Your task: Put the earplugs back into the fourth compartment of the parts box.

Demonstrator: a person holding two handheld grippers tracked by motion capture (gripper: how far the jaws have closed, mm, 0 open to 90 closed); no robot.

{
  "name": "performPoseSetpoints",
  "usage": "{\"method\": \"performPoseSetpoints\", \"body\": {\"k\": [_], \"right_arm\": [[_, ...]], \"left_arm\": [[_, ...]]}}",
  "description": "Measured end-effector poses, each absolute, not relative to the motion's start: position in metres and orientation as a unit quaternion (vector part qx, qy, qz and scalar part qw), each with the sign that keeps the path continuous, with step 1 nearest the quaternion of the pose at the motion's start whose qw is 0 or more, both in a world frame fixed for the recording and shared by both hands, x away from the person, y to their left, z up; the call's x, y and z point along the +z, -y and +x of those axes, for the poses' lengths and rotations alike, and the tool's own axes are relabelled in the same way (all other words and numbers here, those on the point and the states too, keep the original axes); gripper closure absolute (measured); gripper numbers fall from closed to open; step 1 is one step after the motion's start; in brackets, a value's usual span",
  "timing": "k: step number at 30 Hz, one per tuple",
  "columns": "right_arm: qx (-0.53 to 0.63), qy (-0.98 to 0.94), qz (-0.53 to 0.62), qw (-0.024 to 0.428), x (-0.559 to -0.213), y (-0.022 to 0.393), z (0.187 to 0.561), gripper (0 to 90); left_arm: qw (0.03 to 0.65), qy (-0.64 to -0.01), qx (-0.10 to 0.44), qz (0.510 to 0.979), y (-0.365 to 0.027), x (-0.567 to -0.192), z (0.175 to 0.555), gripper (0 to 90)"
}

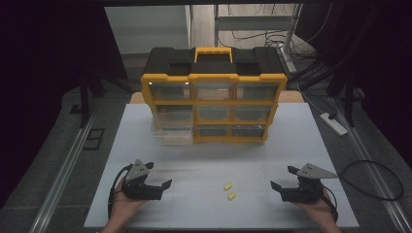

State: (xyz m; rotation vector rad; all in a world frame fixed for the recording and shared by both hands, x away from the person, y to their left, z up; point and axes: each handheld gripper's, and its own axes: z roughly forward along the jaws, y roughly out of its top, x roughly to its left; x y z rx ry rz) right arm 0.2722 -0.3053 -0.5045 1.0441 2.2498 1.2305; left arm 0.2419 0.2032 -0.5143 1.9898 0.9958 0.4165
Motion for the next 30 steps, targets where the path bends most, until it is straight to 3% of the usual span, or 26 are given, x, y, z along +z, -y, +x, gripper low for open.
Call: {"method": "performPoseSetpoints", "body": {"k": [30], "right_arm": [[0.428, -0.806, 0.365, 0.185, -0.5055, 0.3035, 0.2714, 13.2]], "left_arm": [[0.415, -0.393, 0.153, 0.806, -0.1932, -0.5113, 0.2432, 7.8]]}}
